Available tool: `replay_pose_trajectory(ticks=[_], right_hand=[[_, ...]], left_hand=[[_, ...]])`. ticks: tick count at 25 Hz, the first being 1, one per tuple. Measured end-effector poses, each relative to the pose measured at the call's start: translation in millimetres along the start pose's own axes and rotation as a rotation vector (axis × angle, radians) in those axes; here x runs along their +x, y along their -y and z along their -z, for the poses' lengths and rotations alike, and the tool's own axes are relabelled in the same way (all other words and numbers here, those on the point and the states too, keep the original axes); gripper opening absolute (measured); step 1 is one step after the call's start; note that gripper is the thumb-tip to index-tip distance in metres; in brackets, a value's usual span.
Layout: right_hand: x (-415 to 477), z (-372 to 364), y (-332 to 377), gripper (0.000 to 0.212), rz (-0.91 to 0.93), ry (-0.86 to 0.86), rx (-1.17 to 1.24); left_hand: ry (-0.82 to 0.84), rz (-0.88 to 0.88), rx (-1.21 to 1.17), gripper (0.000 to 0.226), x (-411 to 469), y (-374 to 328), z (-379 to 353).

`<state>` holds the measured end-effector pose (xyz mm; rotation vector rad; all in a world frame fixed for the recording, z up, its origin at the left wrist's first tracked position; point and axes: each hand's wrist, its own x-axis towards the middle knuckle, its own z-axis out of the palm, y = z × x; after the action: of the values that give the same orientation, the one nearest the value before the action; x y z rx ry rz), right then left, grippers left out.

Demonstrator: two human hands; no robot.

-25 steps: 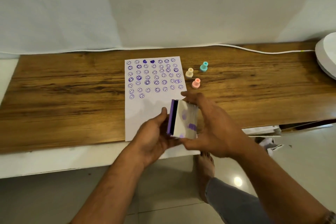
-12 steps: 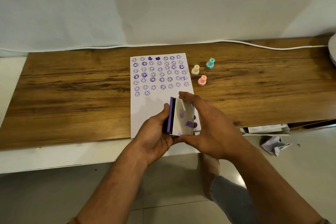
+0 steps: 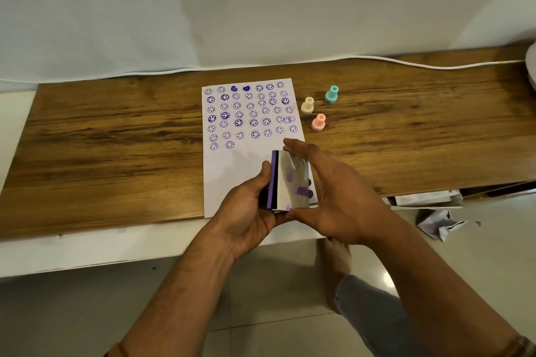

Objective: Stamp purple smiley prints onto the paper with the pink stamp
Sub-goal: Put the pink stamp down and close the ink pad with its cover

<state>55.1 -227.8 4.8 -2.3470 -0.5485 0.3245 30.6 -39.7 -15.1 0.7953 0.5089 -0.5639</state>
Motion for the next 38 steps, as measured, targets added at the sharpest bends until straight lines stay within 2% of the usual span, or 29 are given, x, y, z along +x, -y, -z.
replay_pose_trajectory(ticks=[6, 14, 17, 21, 23, 25, 27, 29, 30, 34, 38], right_hand=[[1.7, -4.0, -0.4, 0.108, -0.005, -0.015, -0.019], [5.0, -8.4, -3.0, 0.108, 0.008, -0.054, -0.029], [7.1, -16.2, -2.3, 0.112, 0.009, -0.083, -0.015], [10.3, -25.8, 2.4, 0.12, 0.051, -0.114, -0.083], [10.7, -24.3, 2.7, 0.121, -0.005, -0.07, 0.048], [10.8, -21.0, 1.4, 0.104, -0.133, -0.096, 0.313], [13.2, -17.3, -0.5, 0.066, -0.297, -0.181, 0.537], [16.8, -14.9, -3.0, 0.025, -0.415, -0.24, 0.657], [17.9, -14.4, -4.2, 0.014, -0.444, -0.244, 0.687], [19.2, -13.9, -6.7, 0.01, -0.507, -0.241, 0.815], [22.2, -13.3, -7.1, 0.012, -0.56, -0.317, 0.982]], left_hand=[[0.009, 0.004, 0.018, 0.047, 1.1, 0.5, -0.8], [-0.067, -0.02, 0.026, 0.044, 2.8, 3.1, -3.1], [-0.142, -0.1, 0.144, 0.037, 2.1, -1.4, -4.1], [-0.245, -0.25, 0.521, 0.028, 2.9, 1.4, -7.3], [-0.293, -0.29, 0.53, 0.025, 5.8, 2.7, -5.9], [-0.276, -0.301, 0.435, 0.018, 6.8, 0.1, -4.0], [-0.273, -0.299, 0.443, 0.017, 6.4, -2.0, -3.7], [-0.277, -0.302, 0.499, 0.017, 6.8, 0.2, -4.1], [-0.282, -0.316, 0.529, 0.016, 7.5, 1.9, -3.4], [-0.325, -0.383, 0.577, 0.018, 9.8, 3.5, 2.7], [-0.362, -0.344, 0.523, 0.018, 11.8, 2.5, 8.4]])
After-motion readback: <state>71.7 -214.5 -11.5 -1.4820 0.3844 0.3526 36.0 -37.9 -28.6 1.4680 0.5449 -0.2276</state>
